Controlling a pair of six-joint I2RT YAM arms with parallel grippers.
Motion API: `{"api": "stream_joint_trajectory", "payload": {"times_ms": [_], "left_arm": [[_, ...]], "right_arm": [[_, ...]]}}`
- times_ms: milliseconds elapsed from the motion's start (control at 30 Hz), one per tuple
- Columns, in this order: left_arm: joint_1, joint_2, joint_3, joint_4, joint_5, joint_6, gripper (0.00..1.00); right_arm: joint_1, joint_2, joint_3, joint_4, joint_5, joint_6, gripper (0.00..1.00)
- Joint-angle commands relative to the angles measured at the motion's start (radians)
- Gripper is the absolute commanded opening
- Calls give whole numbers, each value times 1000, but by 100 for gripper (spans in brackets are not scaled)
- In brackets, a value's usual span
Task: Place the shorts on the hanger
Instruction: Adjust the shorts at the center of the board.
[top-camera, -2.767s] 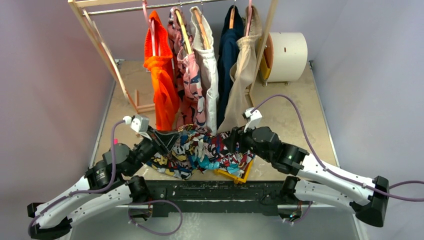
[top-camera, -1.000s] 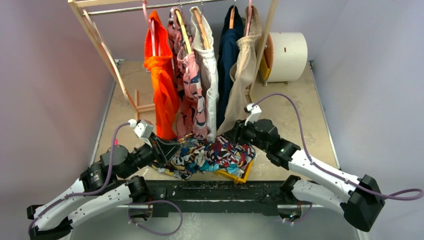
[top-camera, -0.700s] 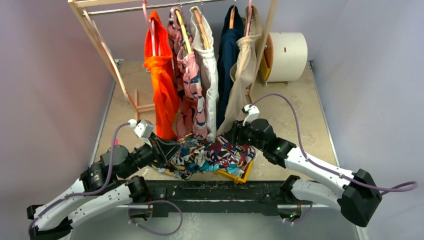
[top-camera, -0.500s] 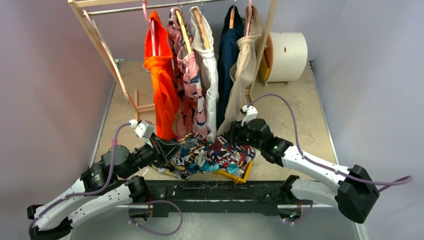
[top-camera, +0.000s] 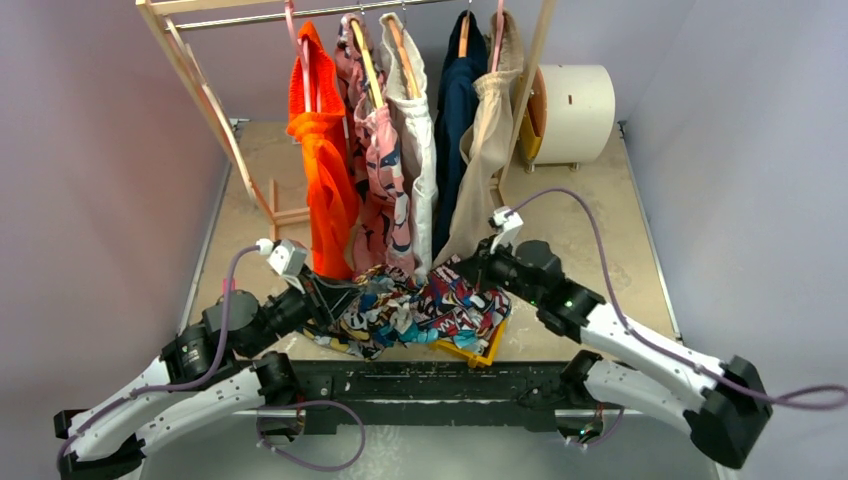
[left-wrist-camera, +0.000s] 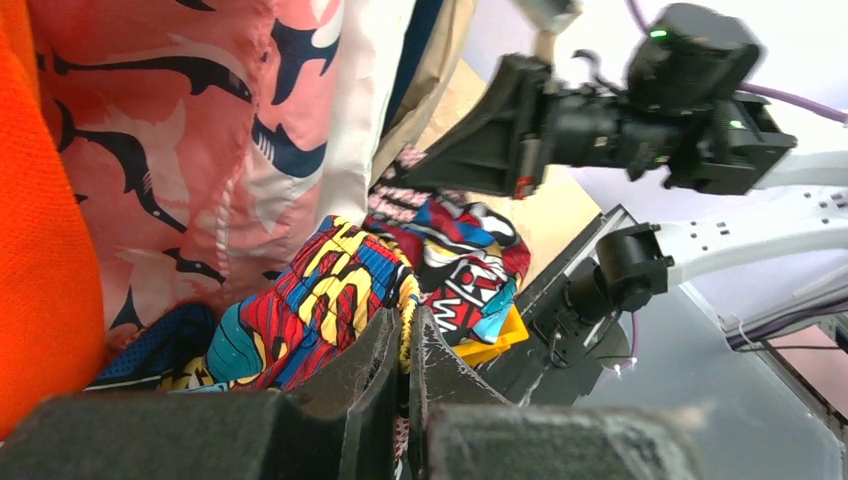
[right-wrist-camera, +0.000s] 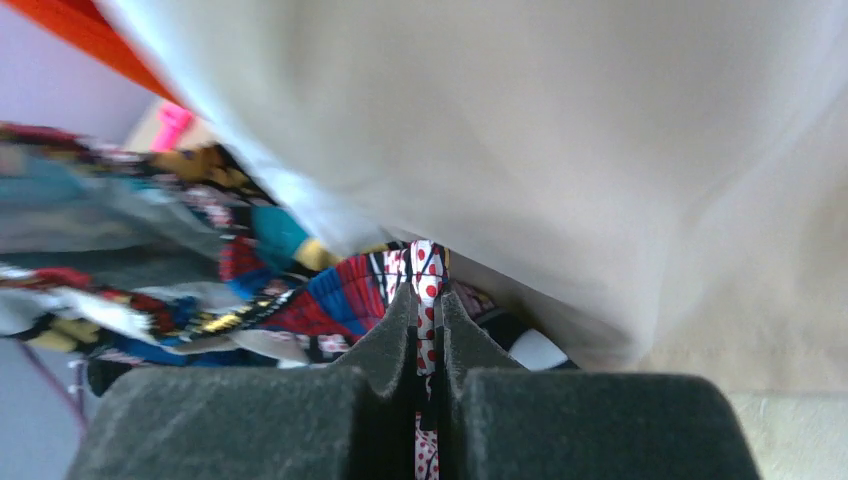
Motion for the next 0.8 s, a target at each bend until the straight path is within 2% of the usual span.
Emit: {"api": "stream_joint_trajectory", "payload": {"times_ms": [0,133,233,367,467,633,767], "left_arm": [[2,-4,84,22,-67,11,0],[3,33,211,22,-105,68,0],[2,83,319,22,-128,128,0],[3,163,438,50,-181,235,0],[3,227,496,122,-241,324,0],[2,294,502,256,-290,408,0],[3,255,368,308,-248,355,0]], "right_arm": [[-3,-191,29,96,-66,-122,0],[-3,-310,110,57,-128,-208,0],[-3,-329,226,-5,-141,-294,0],[-3,-313,339,-8,-77,-424,0],[-3,-300,386,86,14,-551,0],[-3,-296,388,302,-6,-701,0],[-3,-358,263,359,-46,-699,0]]}}
